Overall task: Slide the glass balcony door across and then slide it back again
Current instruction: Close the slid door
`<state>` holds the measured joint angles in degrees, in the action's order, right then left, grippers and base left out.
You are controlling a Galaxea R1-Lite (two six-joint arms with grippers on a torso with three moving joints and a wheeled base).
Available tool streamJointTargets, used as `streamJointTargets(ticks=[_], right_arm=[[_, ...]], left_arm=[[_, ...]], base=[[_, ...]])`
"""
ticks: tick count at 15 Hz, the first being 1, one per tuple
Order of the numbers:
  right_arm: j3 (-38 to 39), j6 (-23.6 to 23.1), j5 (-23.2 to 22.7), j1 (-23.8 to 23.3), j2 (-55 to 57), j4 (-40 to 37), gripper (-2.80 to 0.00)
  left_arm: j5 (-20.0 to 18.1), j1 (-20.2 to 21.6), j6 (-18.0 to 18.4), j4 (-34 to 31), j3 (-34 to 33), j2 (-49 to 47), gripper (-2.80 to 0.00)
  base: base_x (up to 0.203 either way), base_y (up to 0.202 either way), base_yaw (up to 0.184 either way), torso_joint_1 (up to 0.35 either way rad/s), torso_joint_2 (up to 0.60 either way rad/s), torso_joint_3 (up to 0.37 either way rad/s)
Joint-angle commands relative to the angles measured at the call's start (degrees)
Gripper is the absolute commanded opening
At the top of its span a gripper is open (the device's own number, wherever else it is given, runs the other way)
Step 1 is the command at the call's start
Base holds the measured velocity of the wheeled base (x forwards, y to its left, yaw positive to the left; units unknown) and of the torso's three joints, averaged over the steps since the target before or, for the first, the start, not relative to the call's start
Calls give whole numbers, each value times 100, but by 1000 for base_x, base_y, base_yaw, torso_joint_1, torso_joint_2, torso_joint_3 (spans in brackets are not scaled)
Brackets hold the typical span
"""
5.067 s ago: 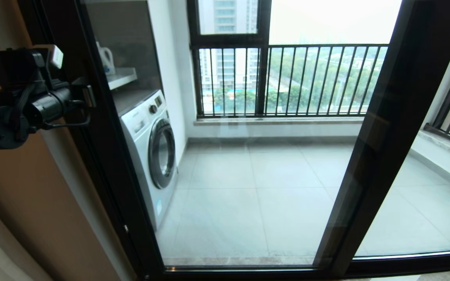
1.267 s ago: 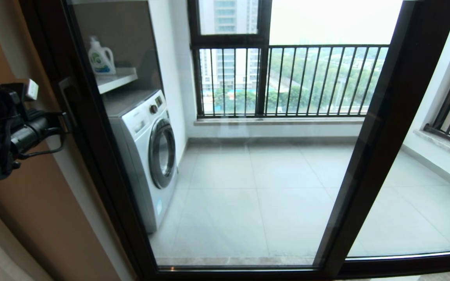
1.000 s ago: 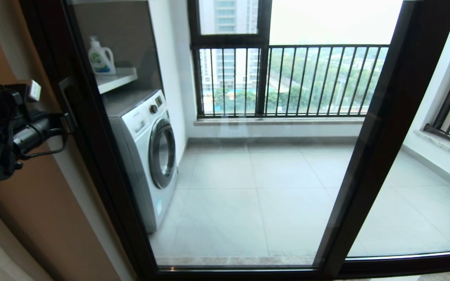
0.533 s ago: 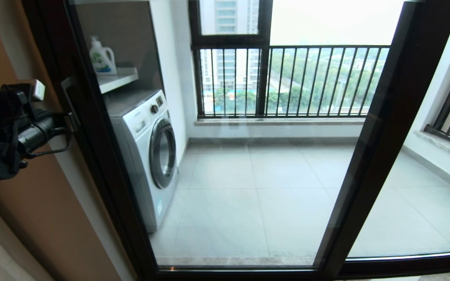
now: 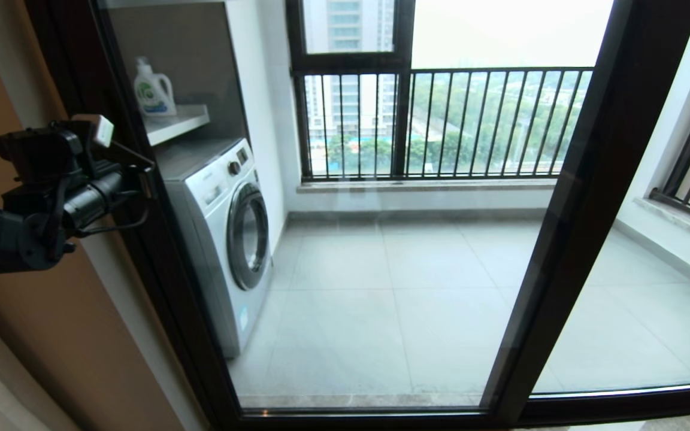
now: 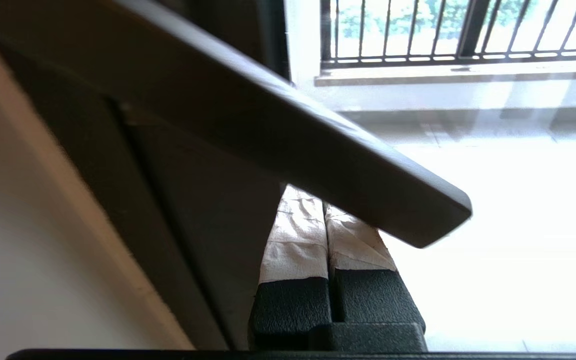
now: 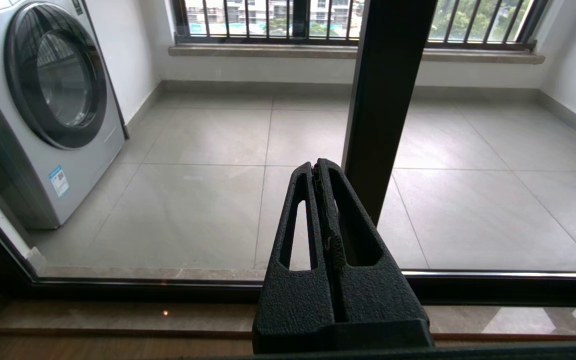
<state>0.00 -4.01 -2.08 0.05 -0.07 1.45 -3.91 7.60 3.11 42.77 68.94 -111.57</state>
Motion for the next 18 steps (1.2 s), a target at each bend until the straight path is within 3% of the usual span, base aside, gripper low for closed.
streamJointTargets(ticks=[1,10,18], right_arm=[[70,-3,-3,-5,7,4,-280],[70,-3,-3,-5,7,4,-280],[70,-3,-3,-5,7,4,-280]], left_arm=[[57,-13,-3,-19,117,21,-280],[57,-21,6,-24,312,30,-280],[58,-56,6,-430,822,132,-280]], base=[[0,0,0,0,0,0],[0,0,0,0,0,0],[0,0,0,0,0,0]])
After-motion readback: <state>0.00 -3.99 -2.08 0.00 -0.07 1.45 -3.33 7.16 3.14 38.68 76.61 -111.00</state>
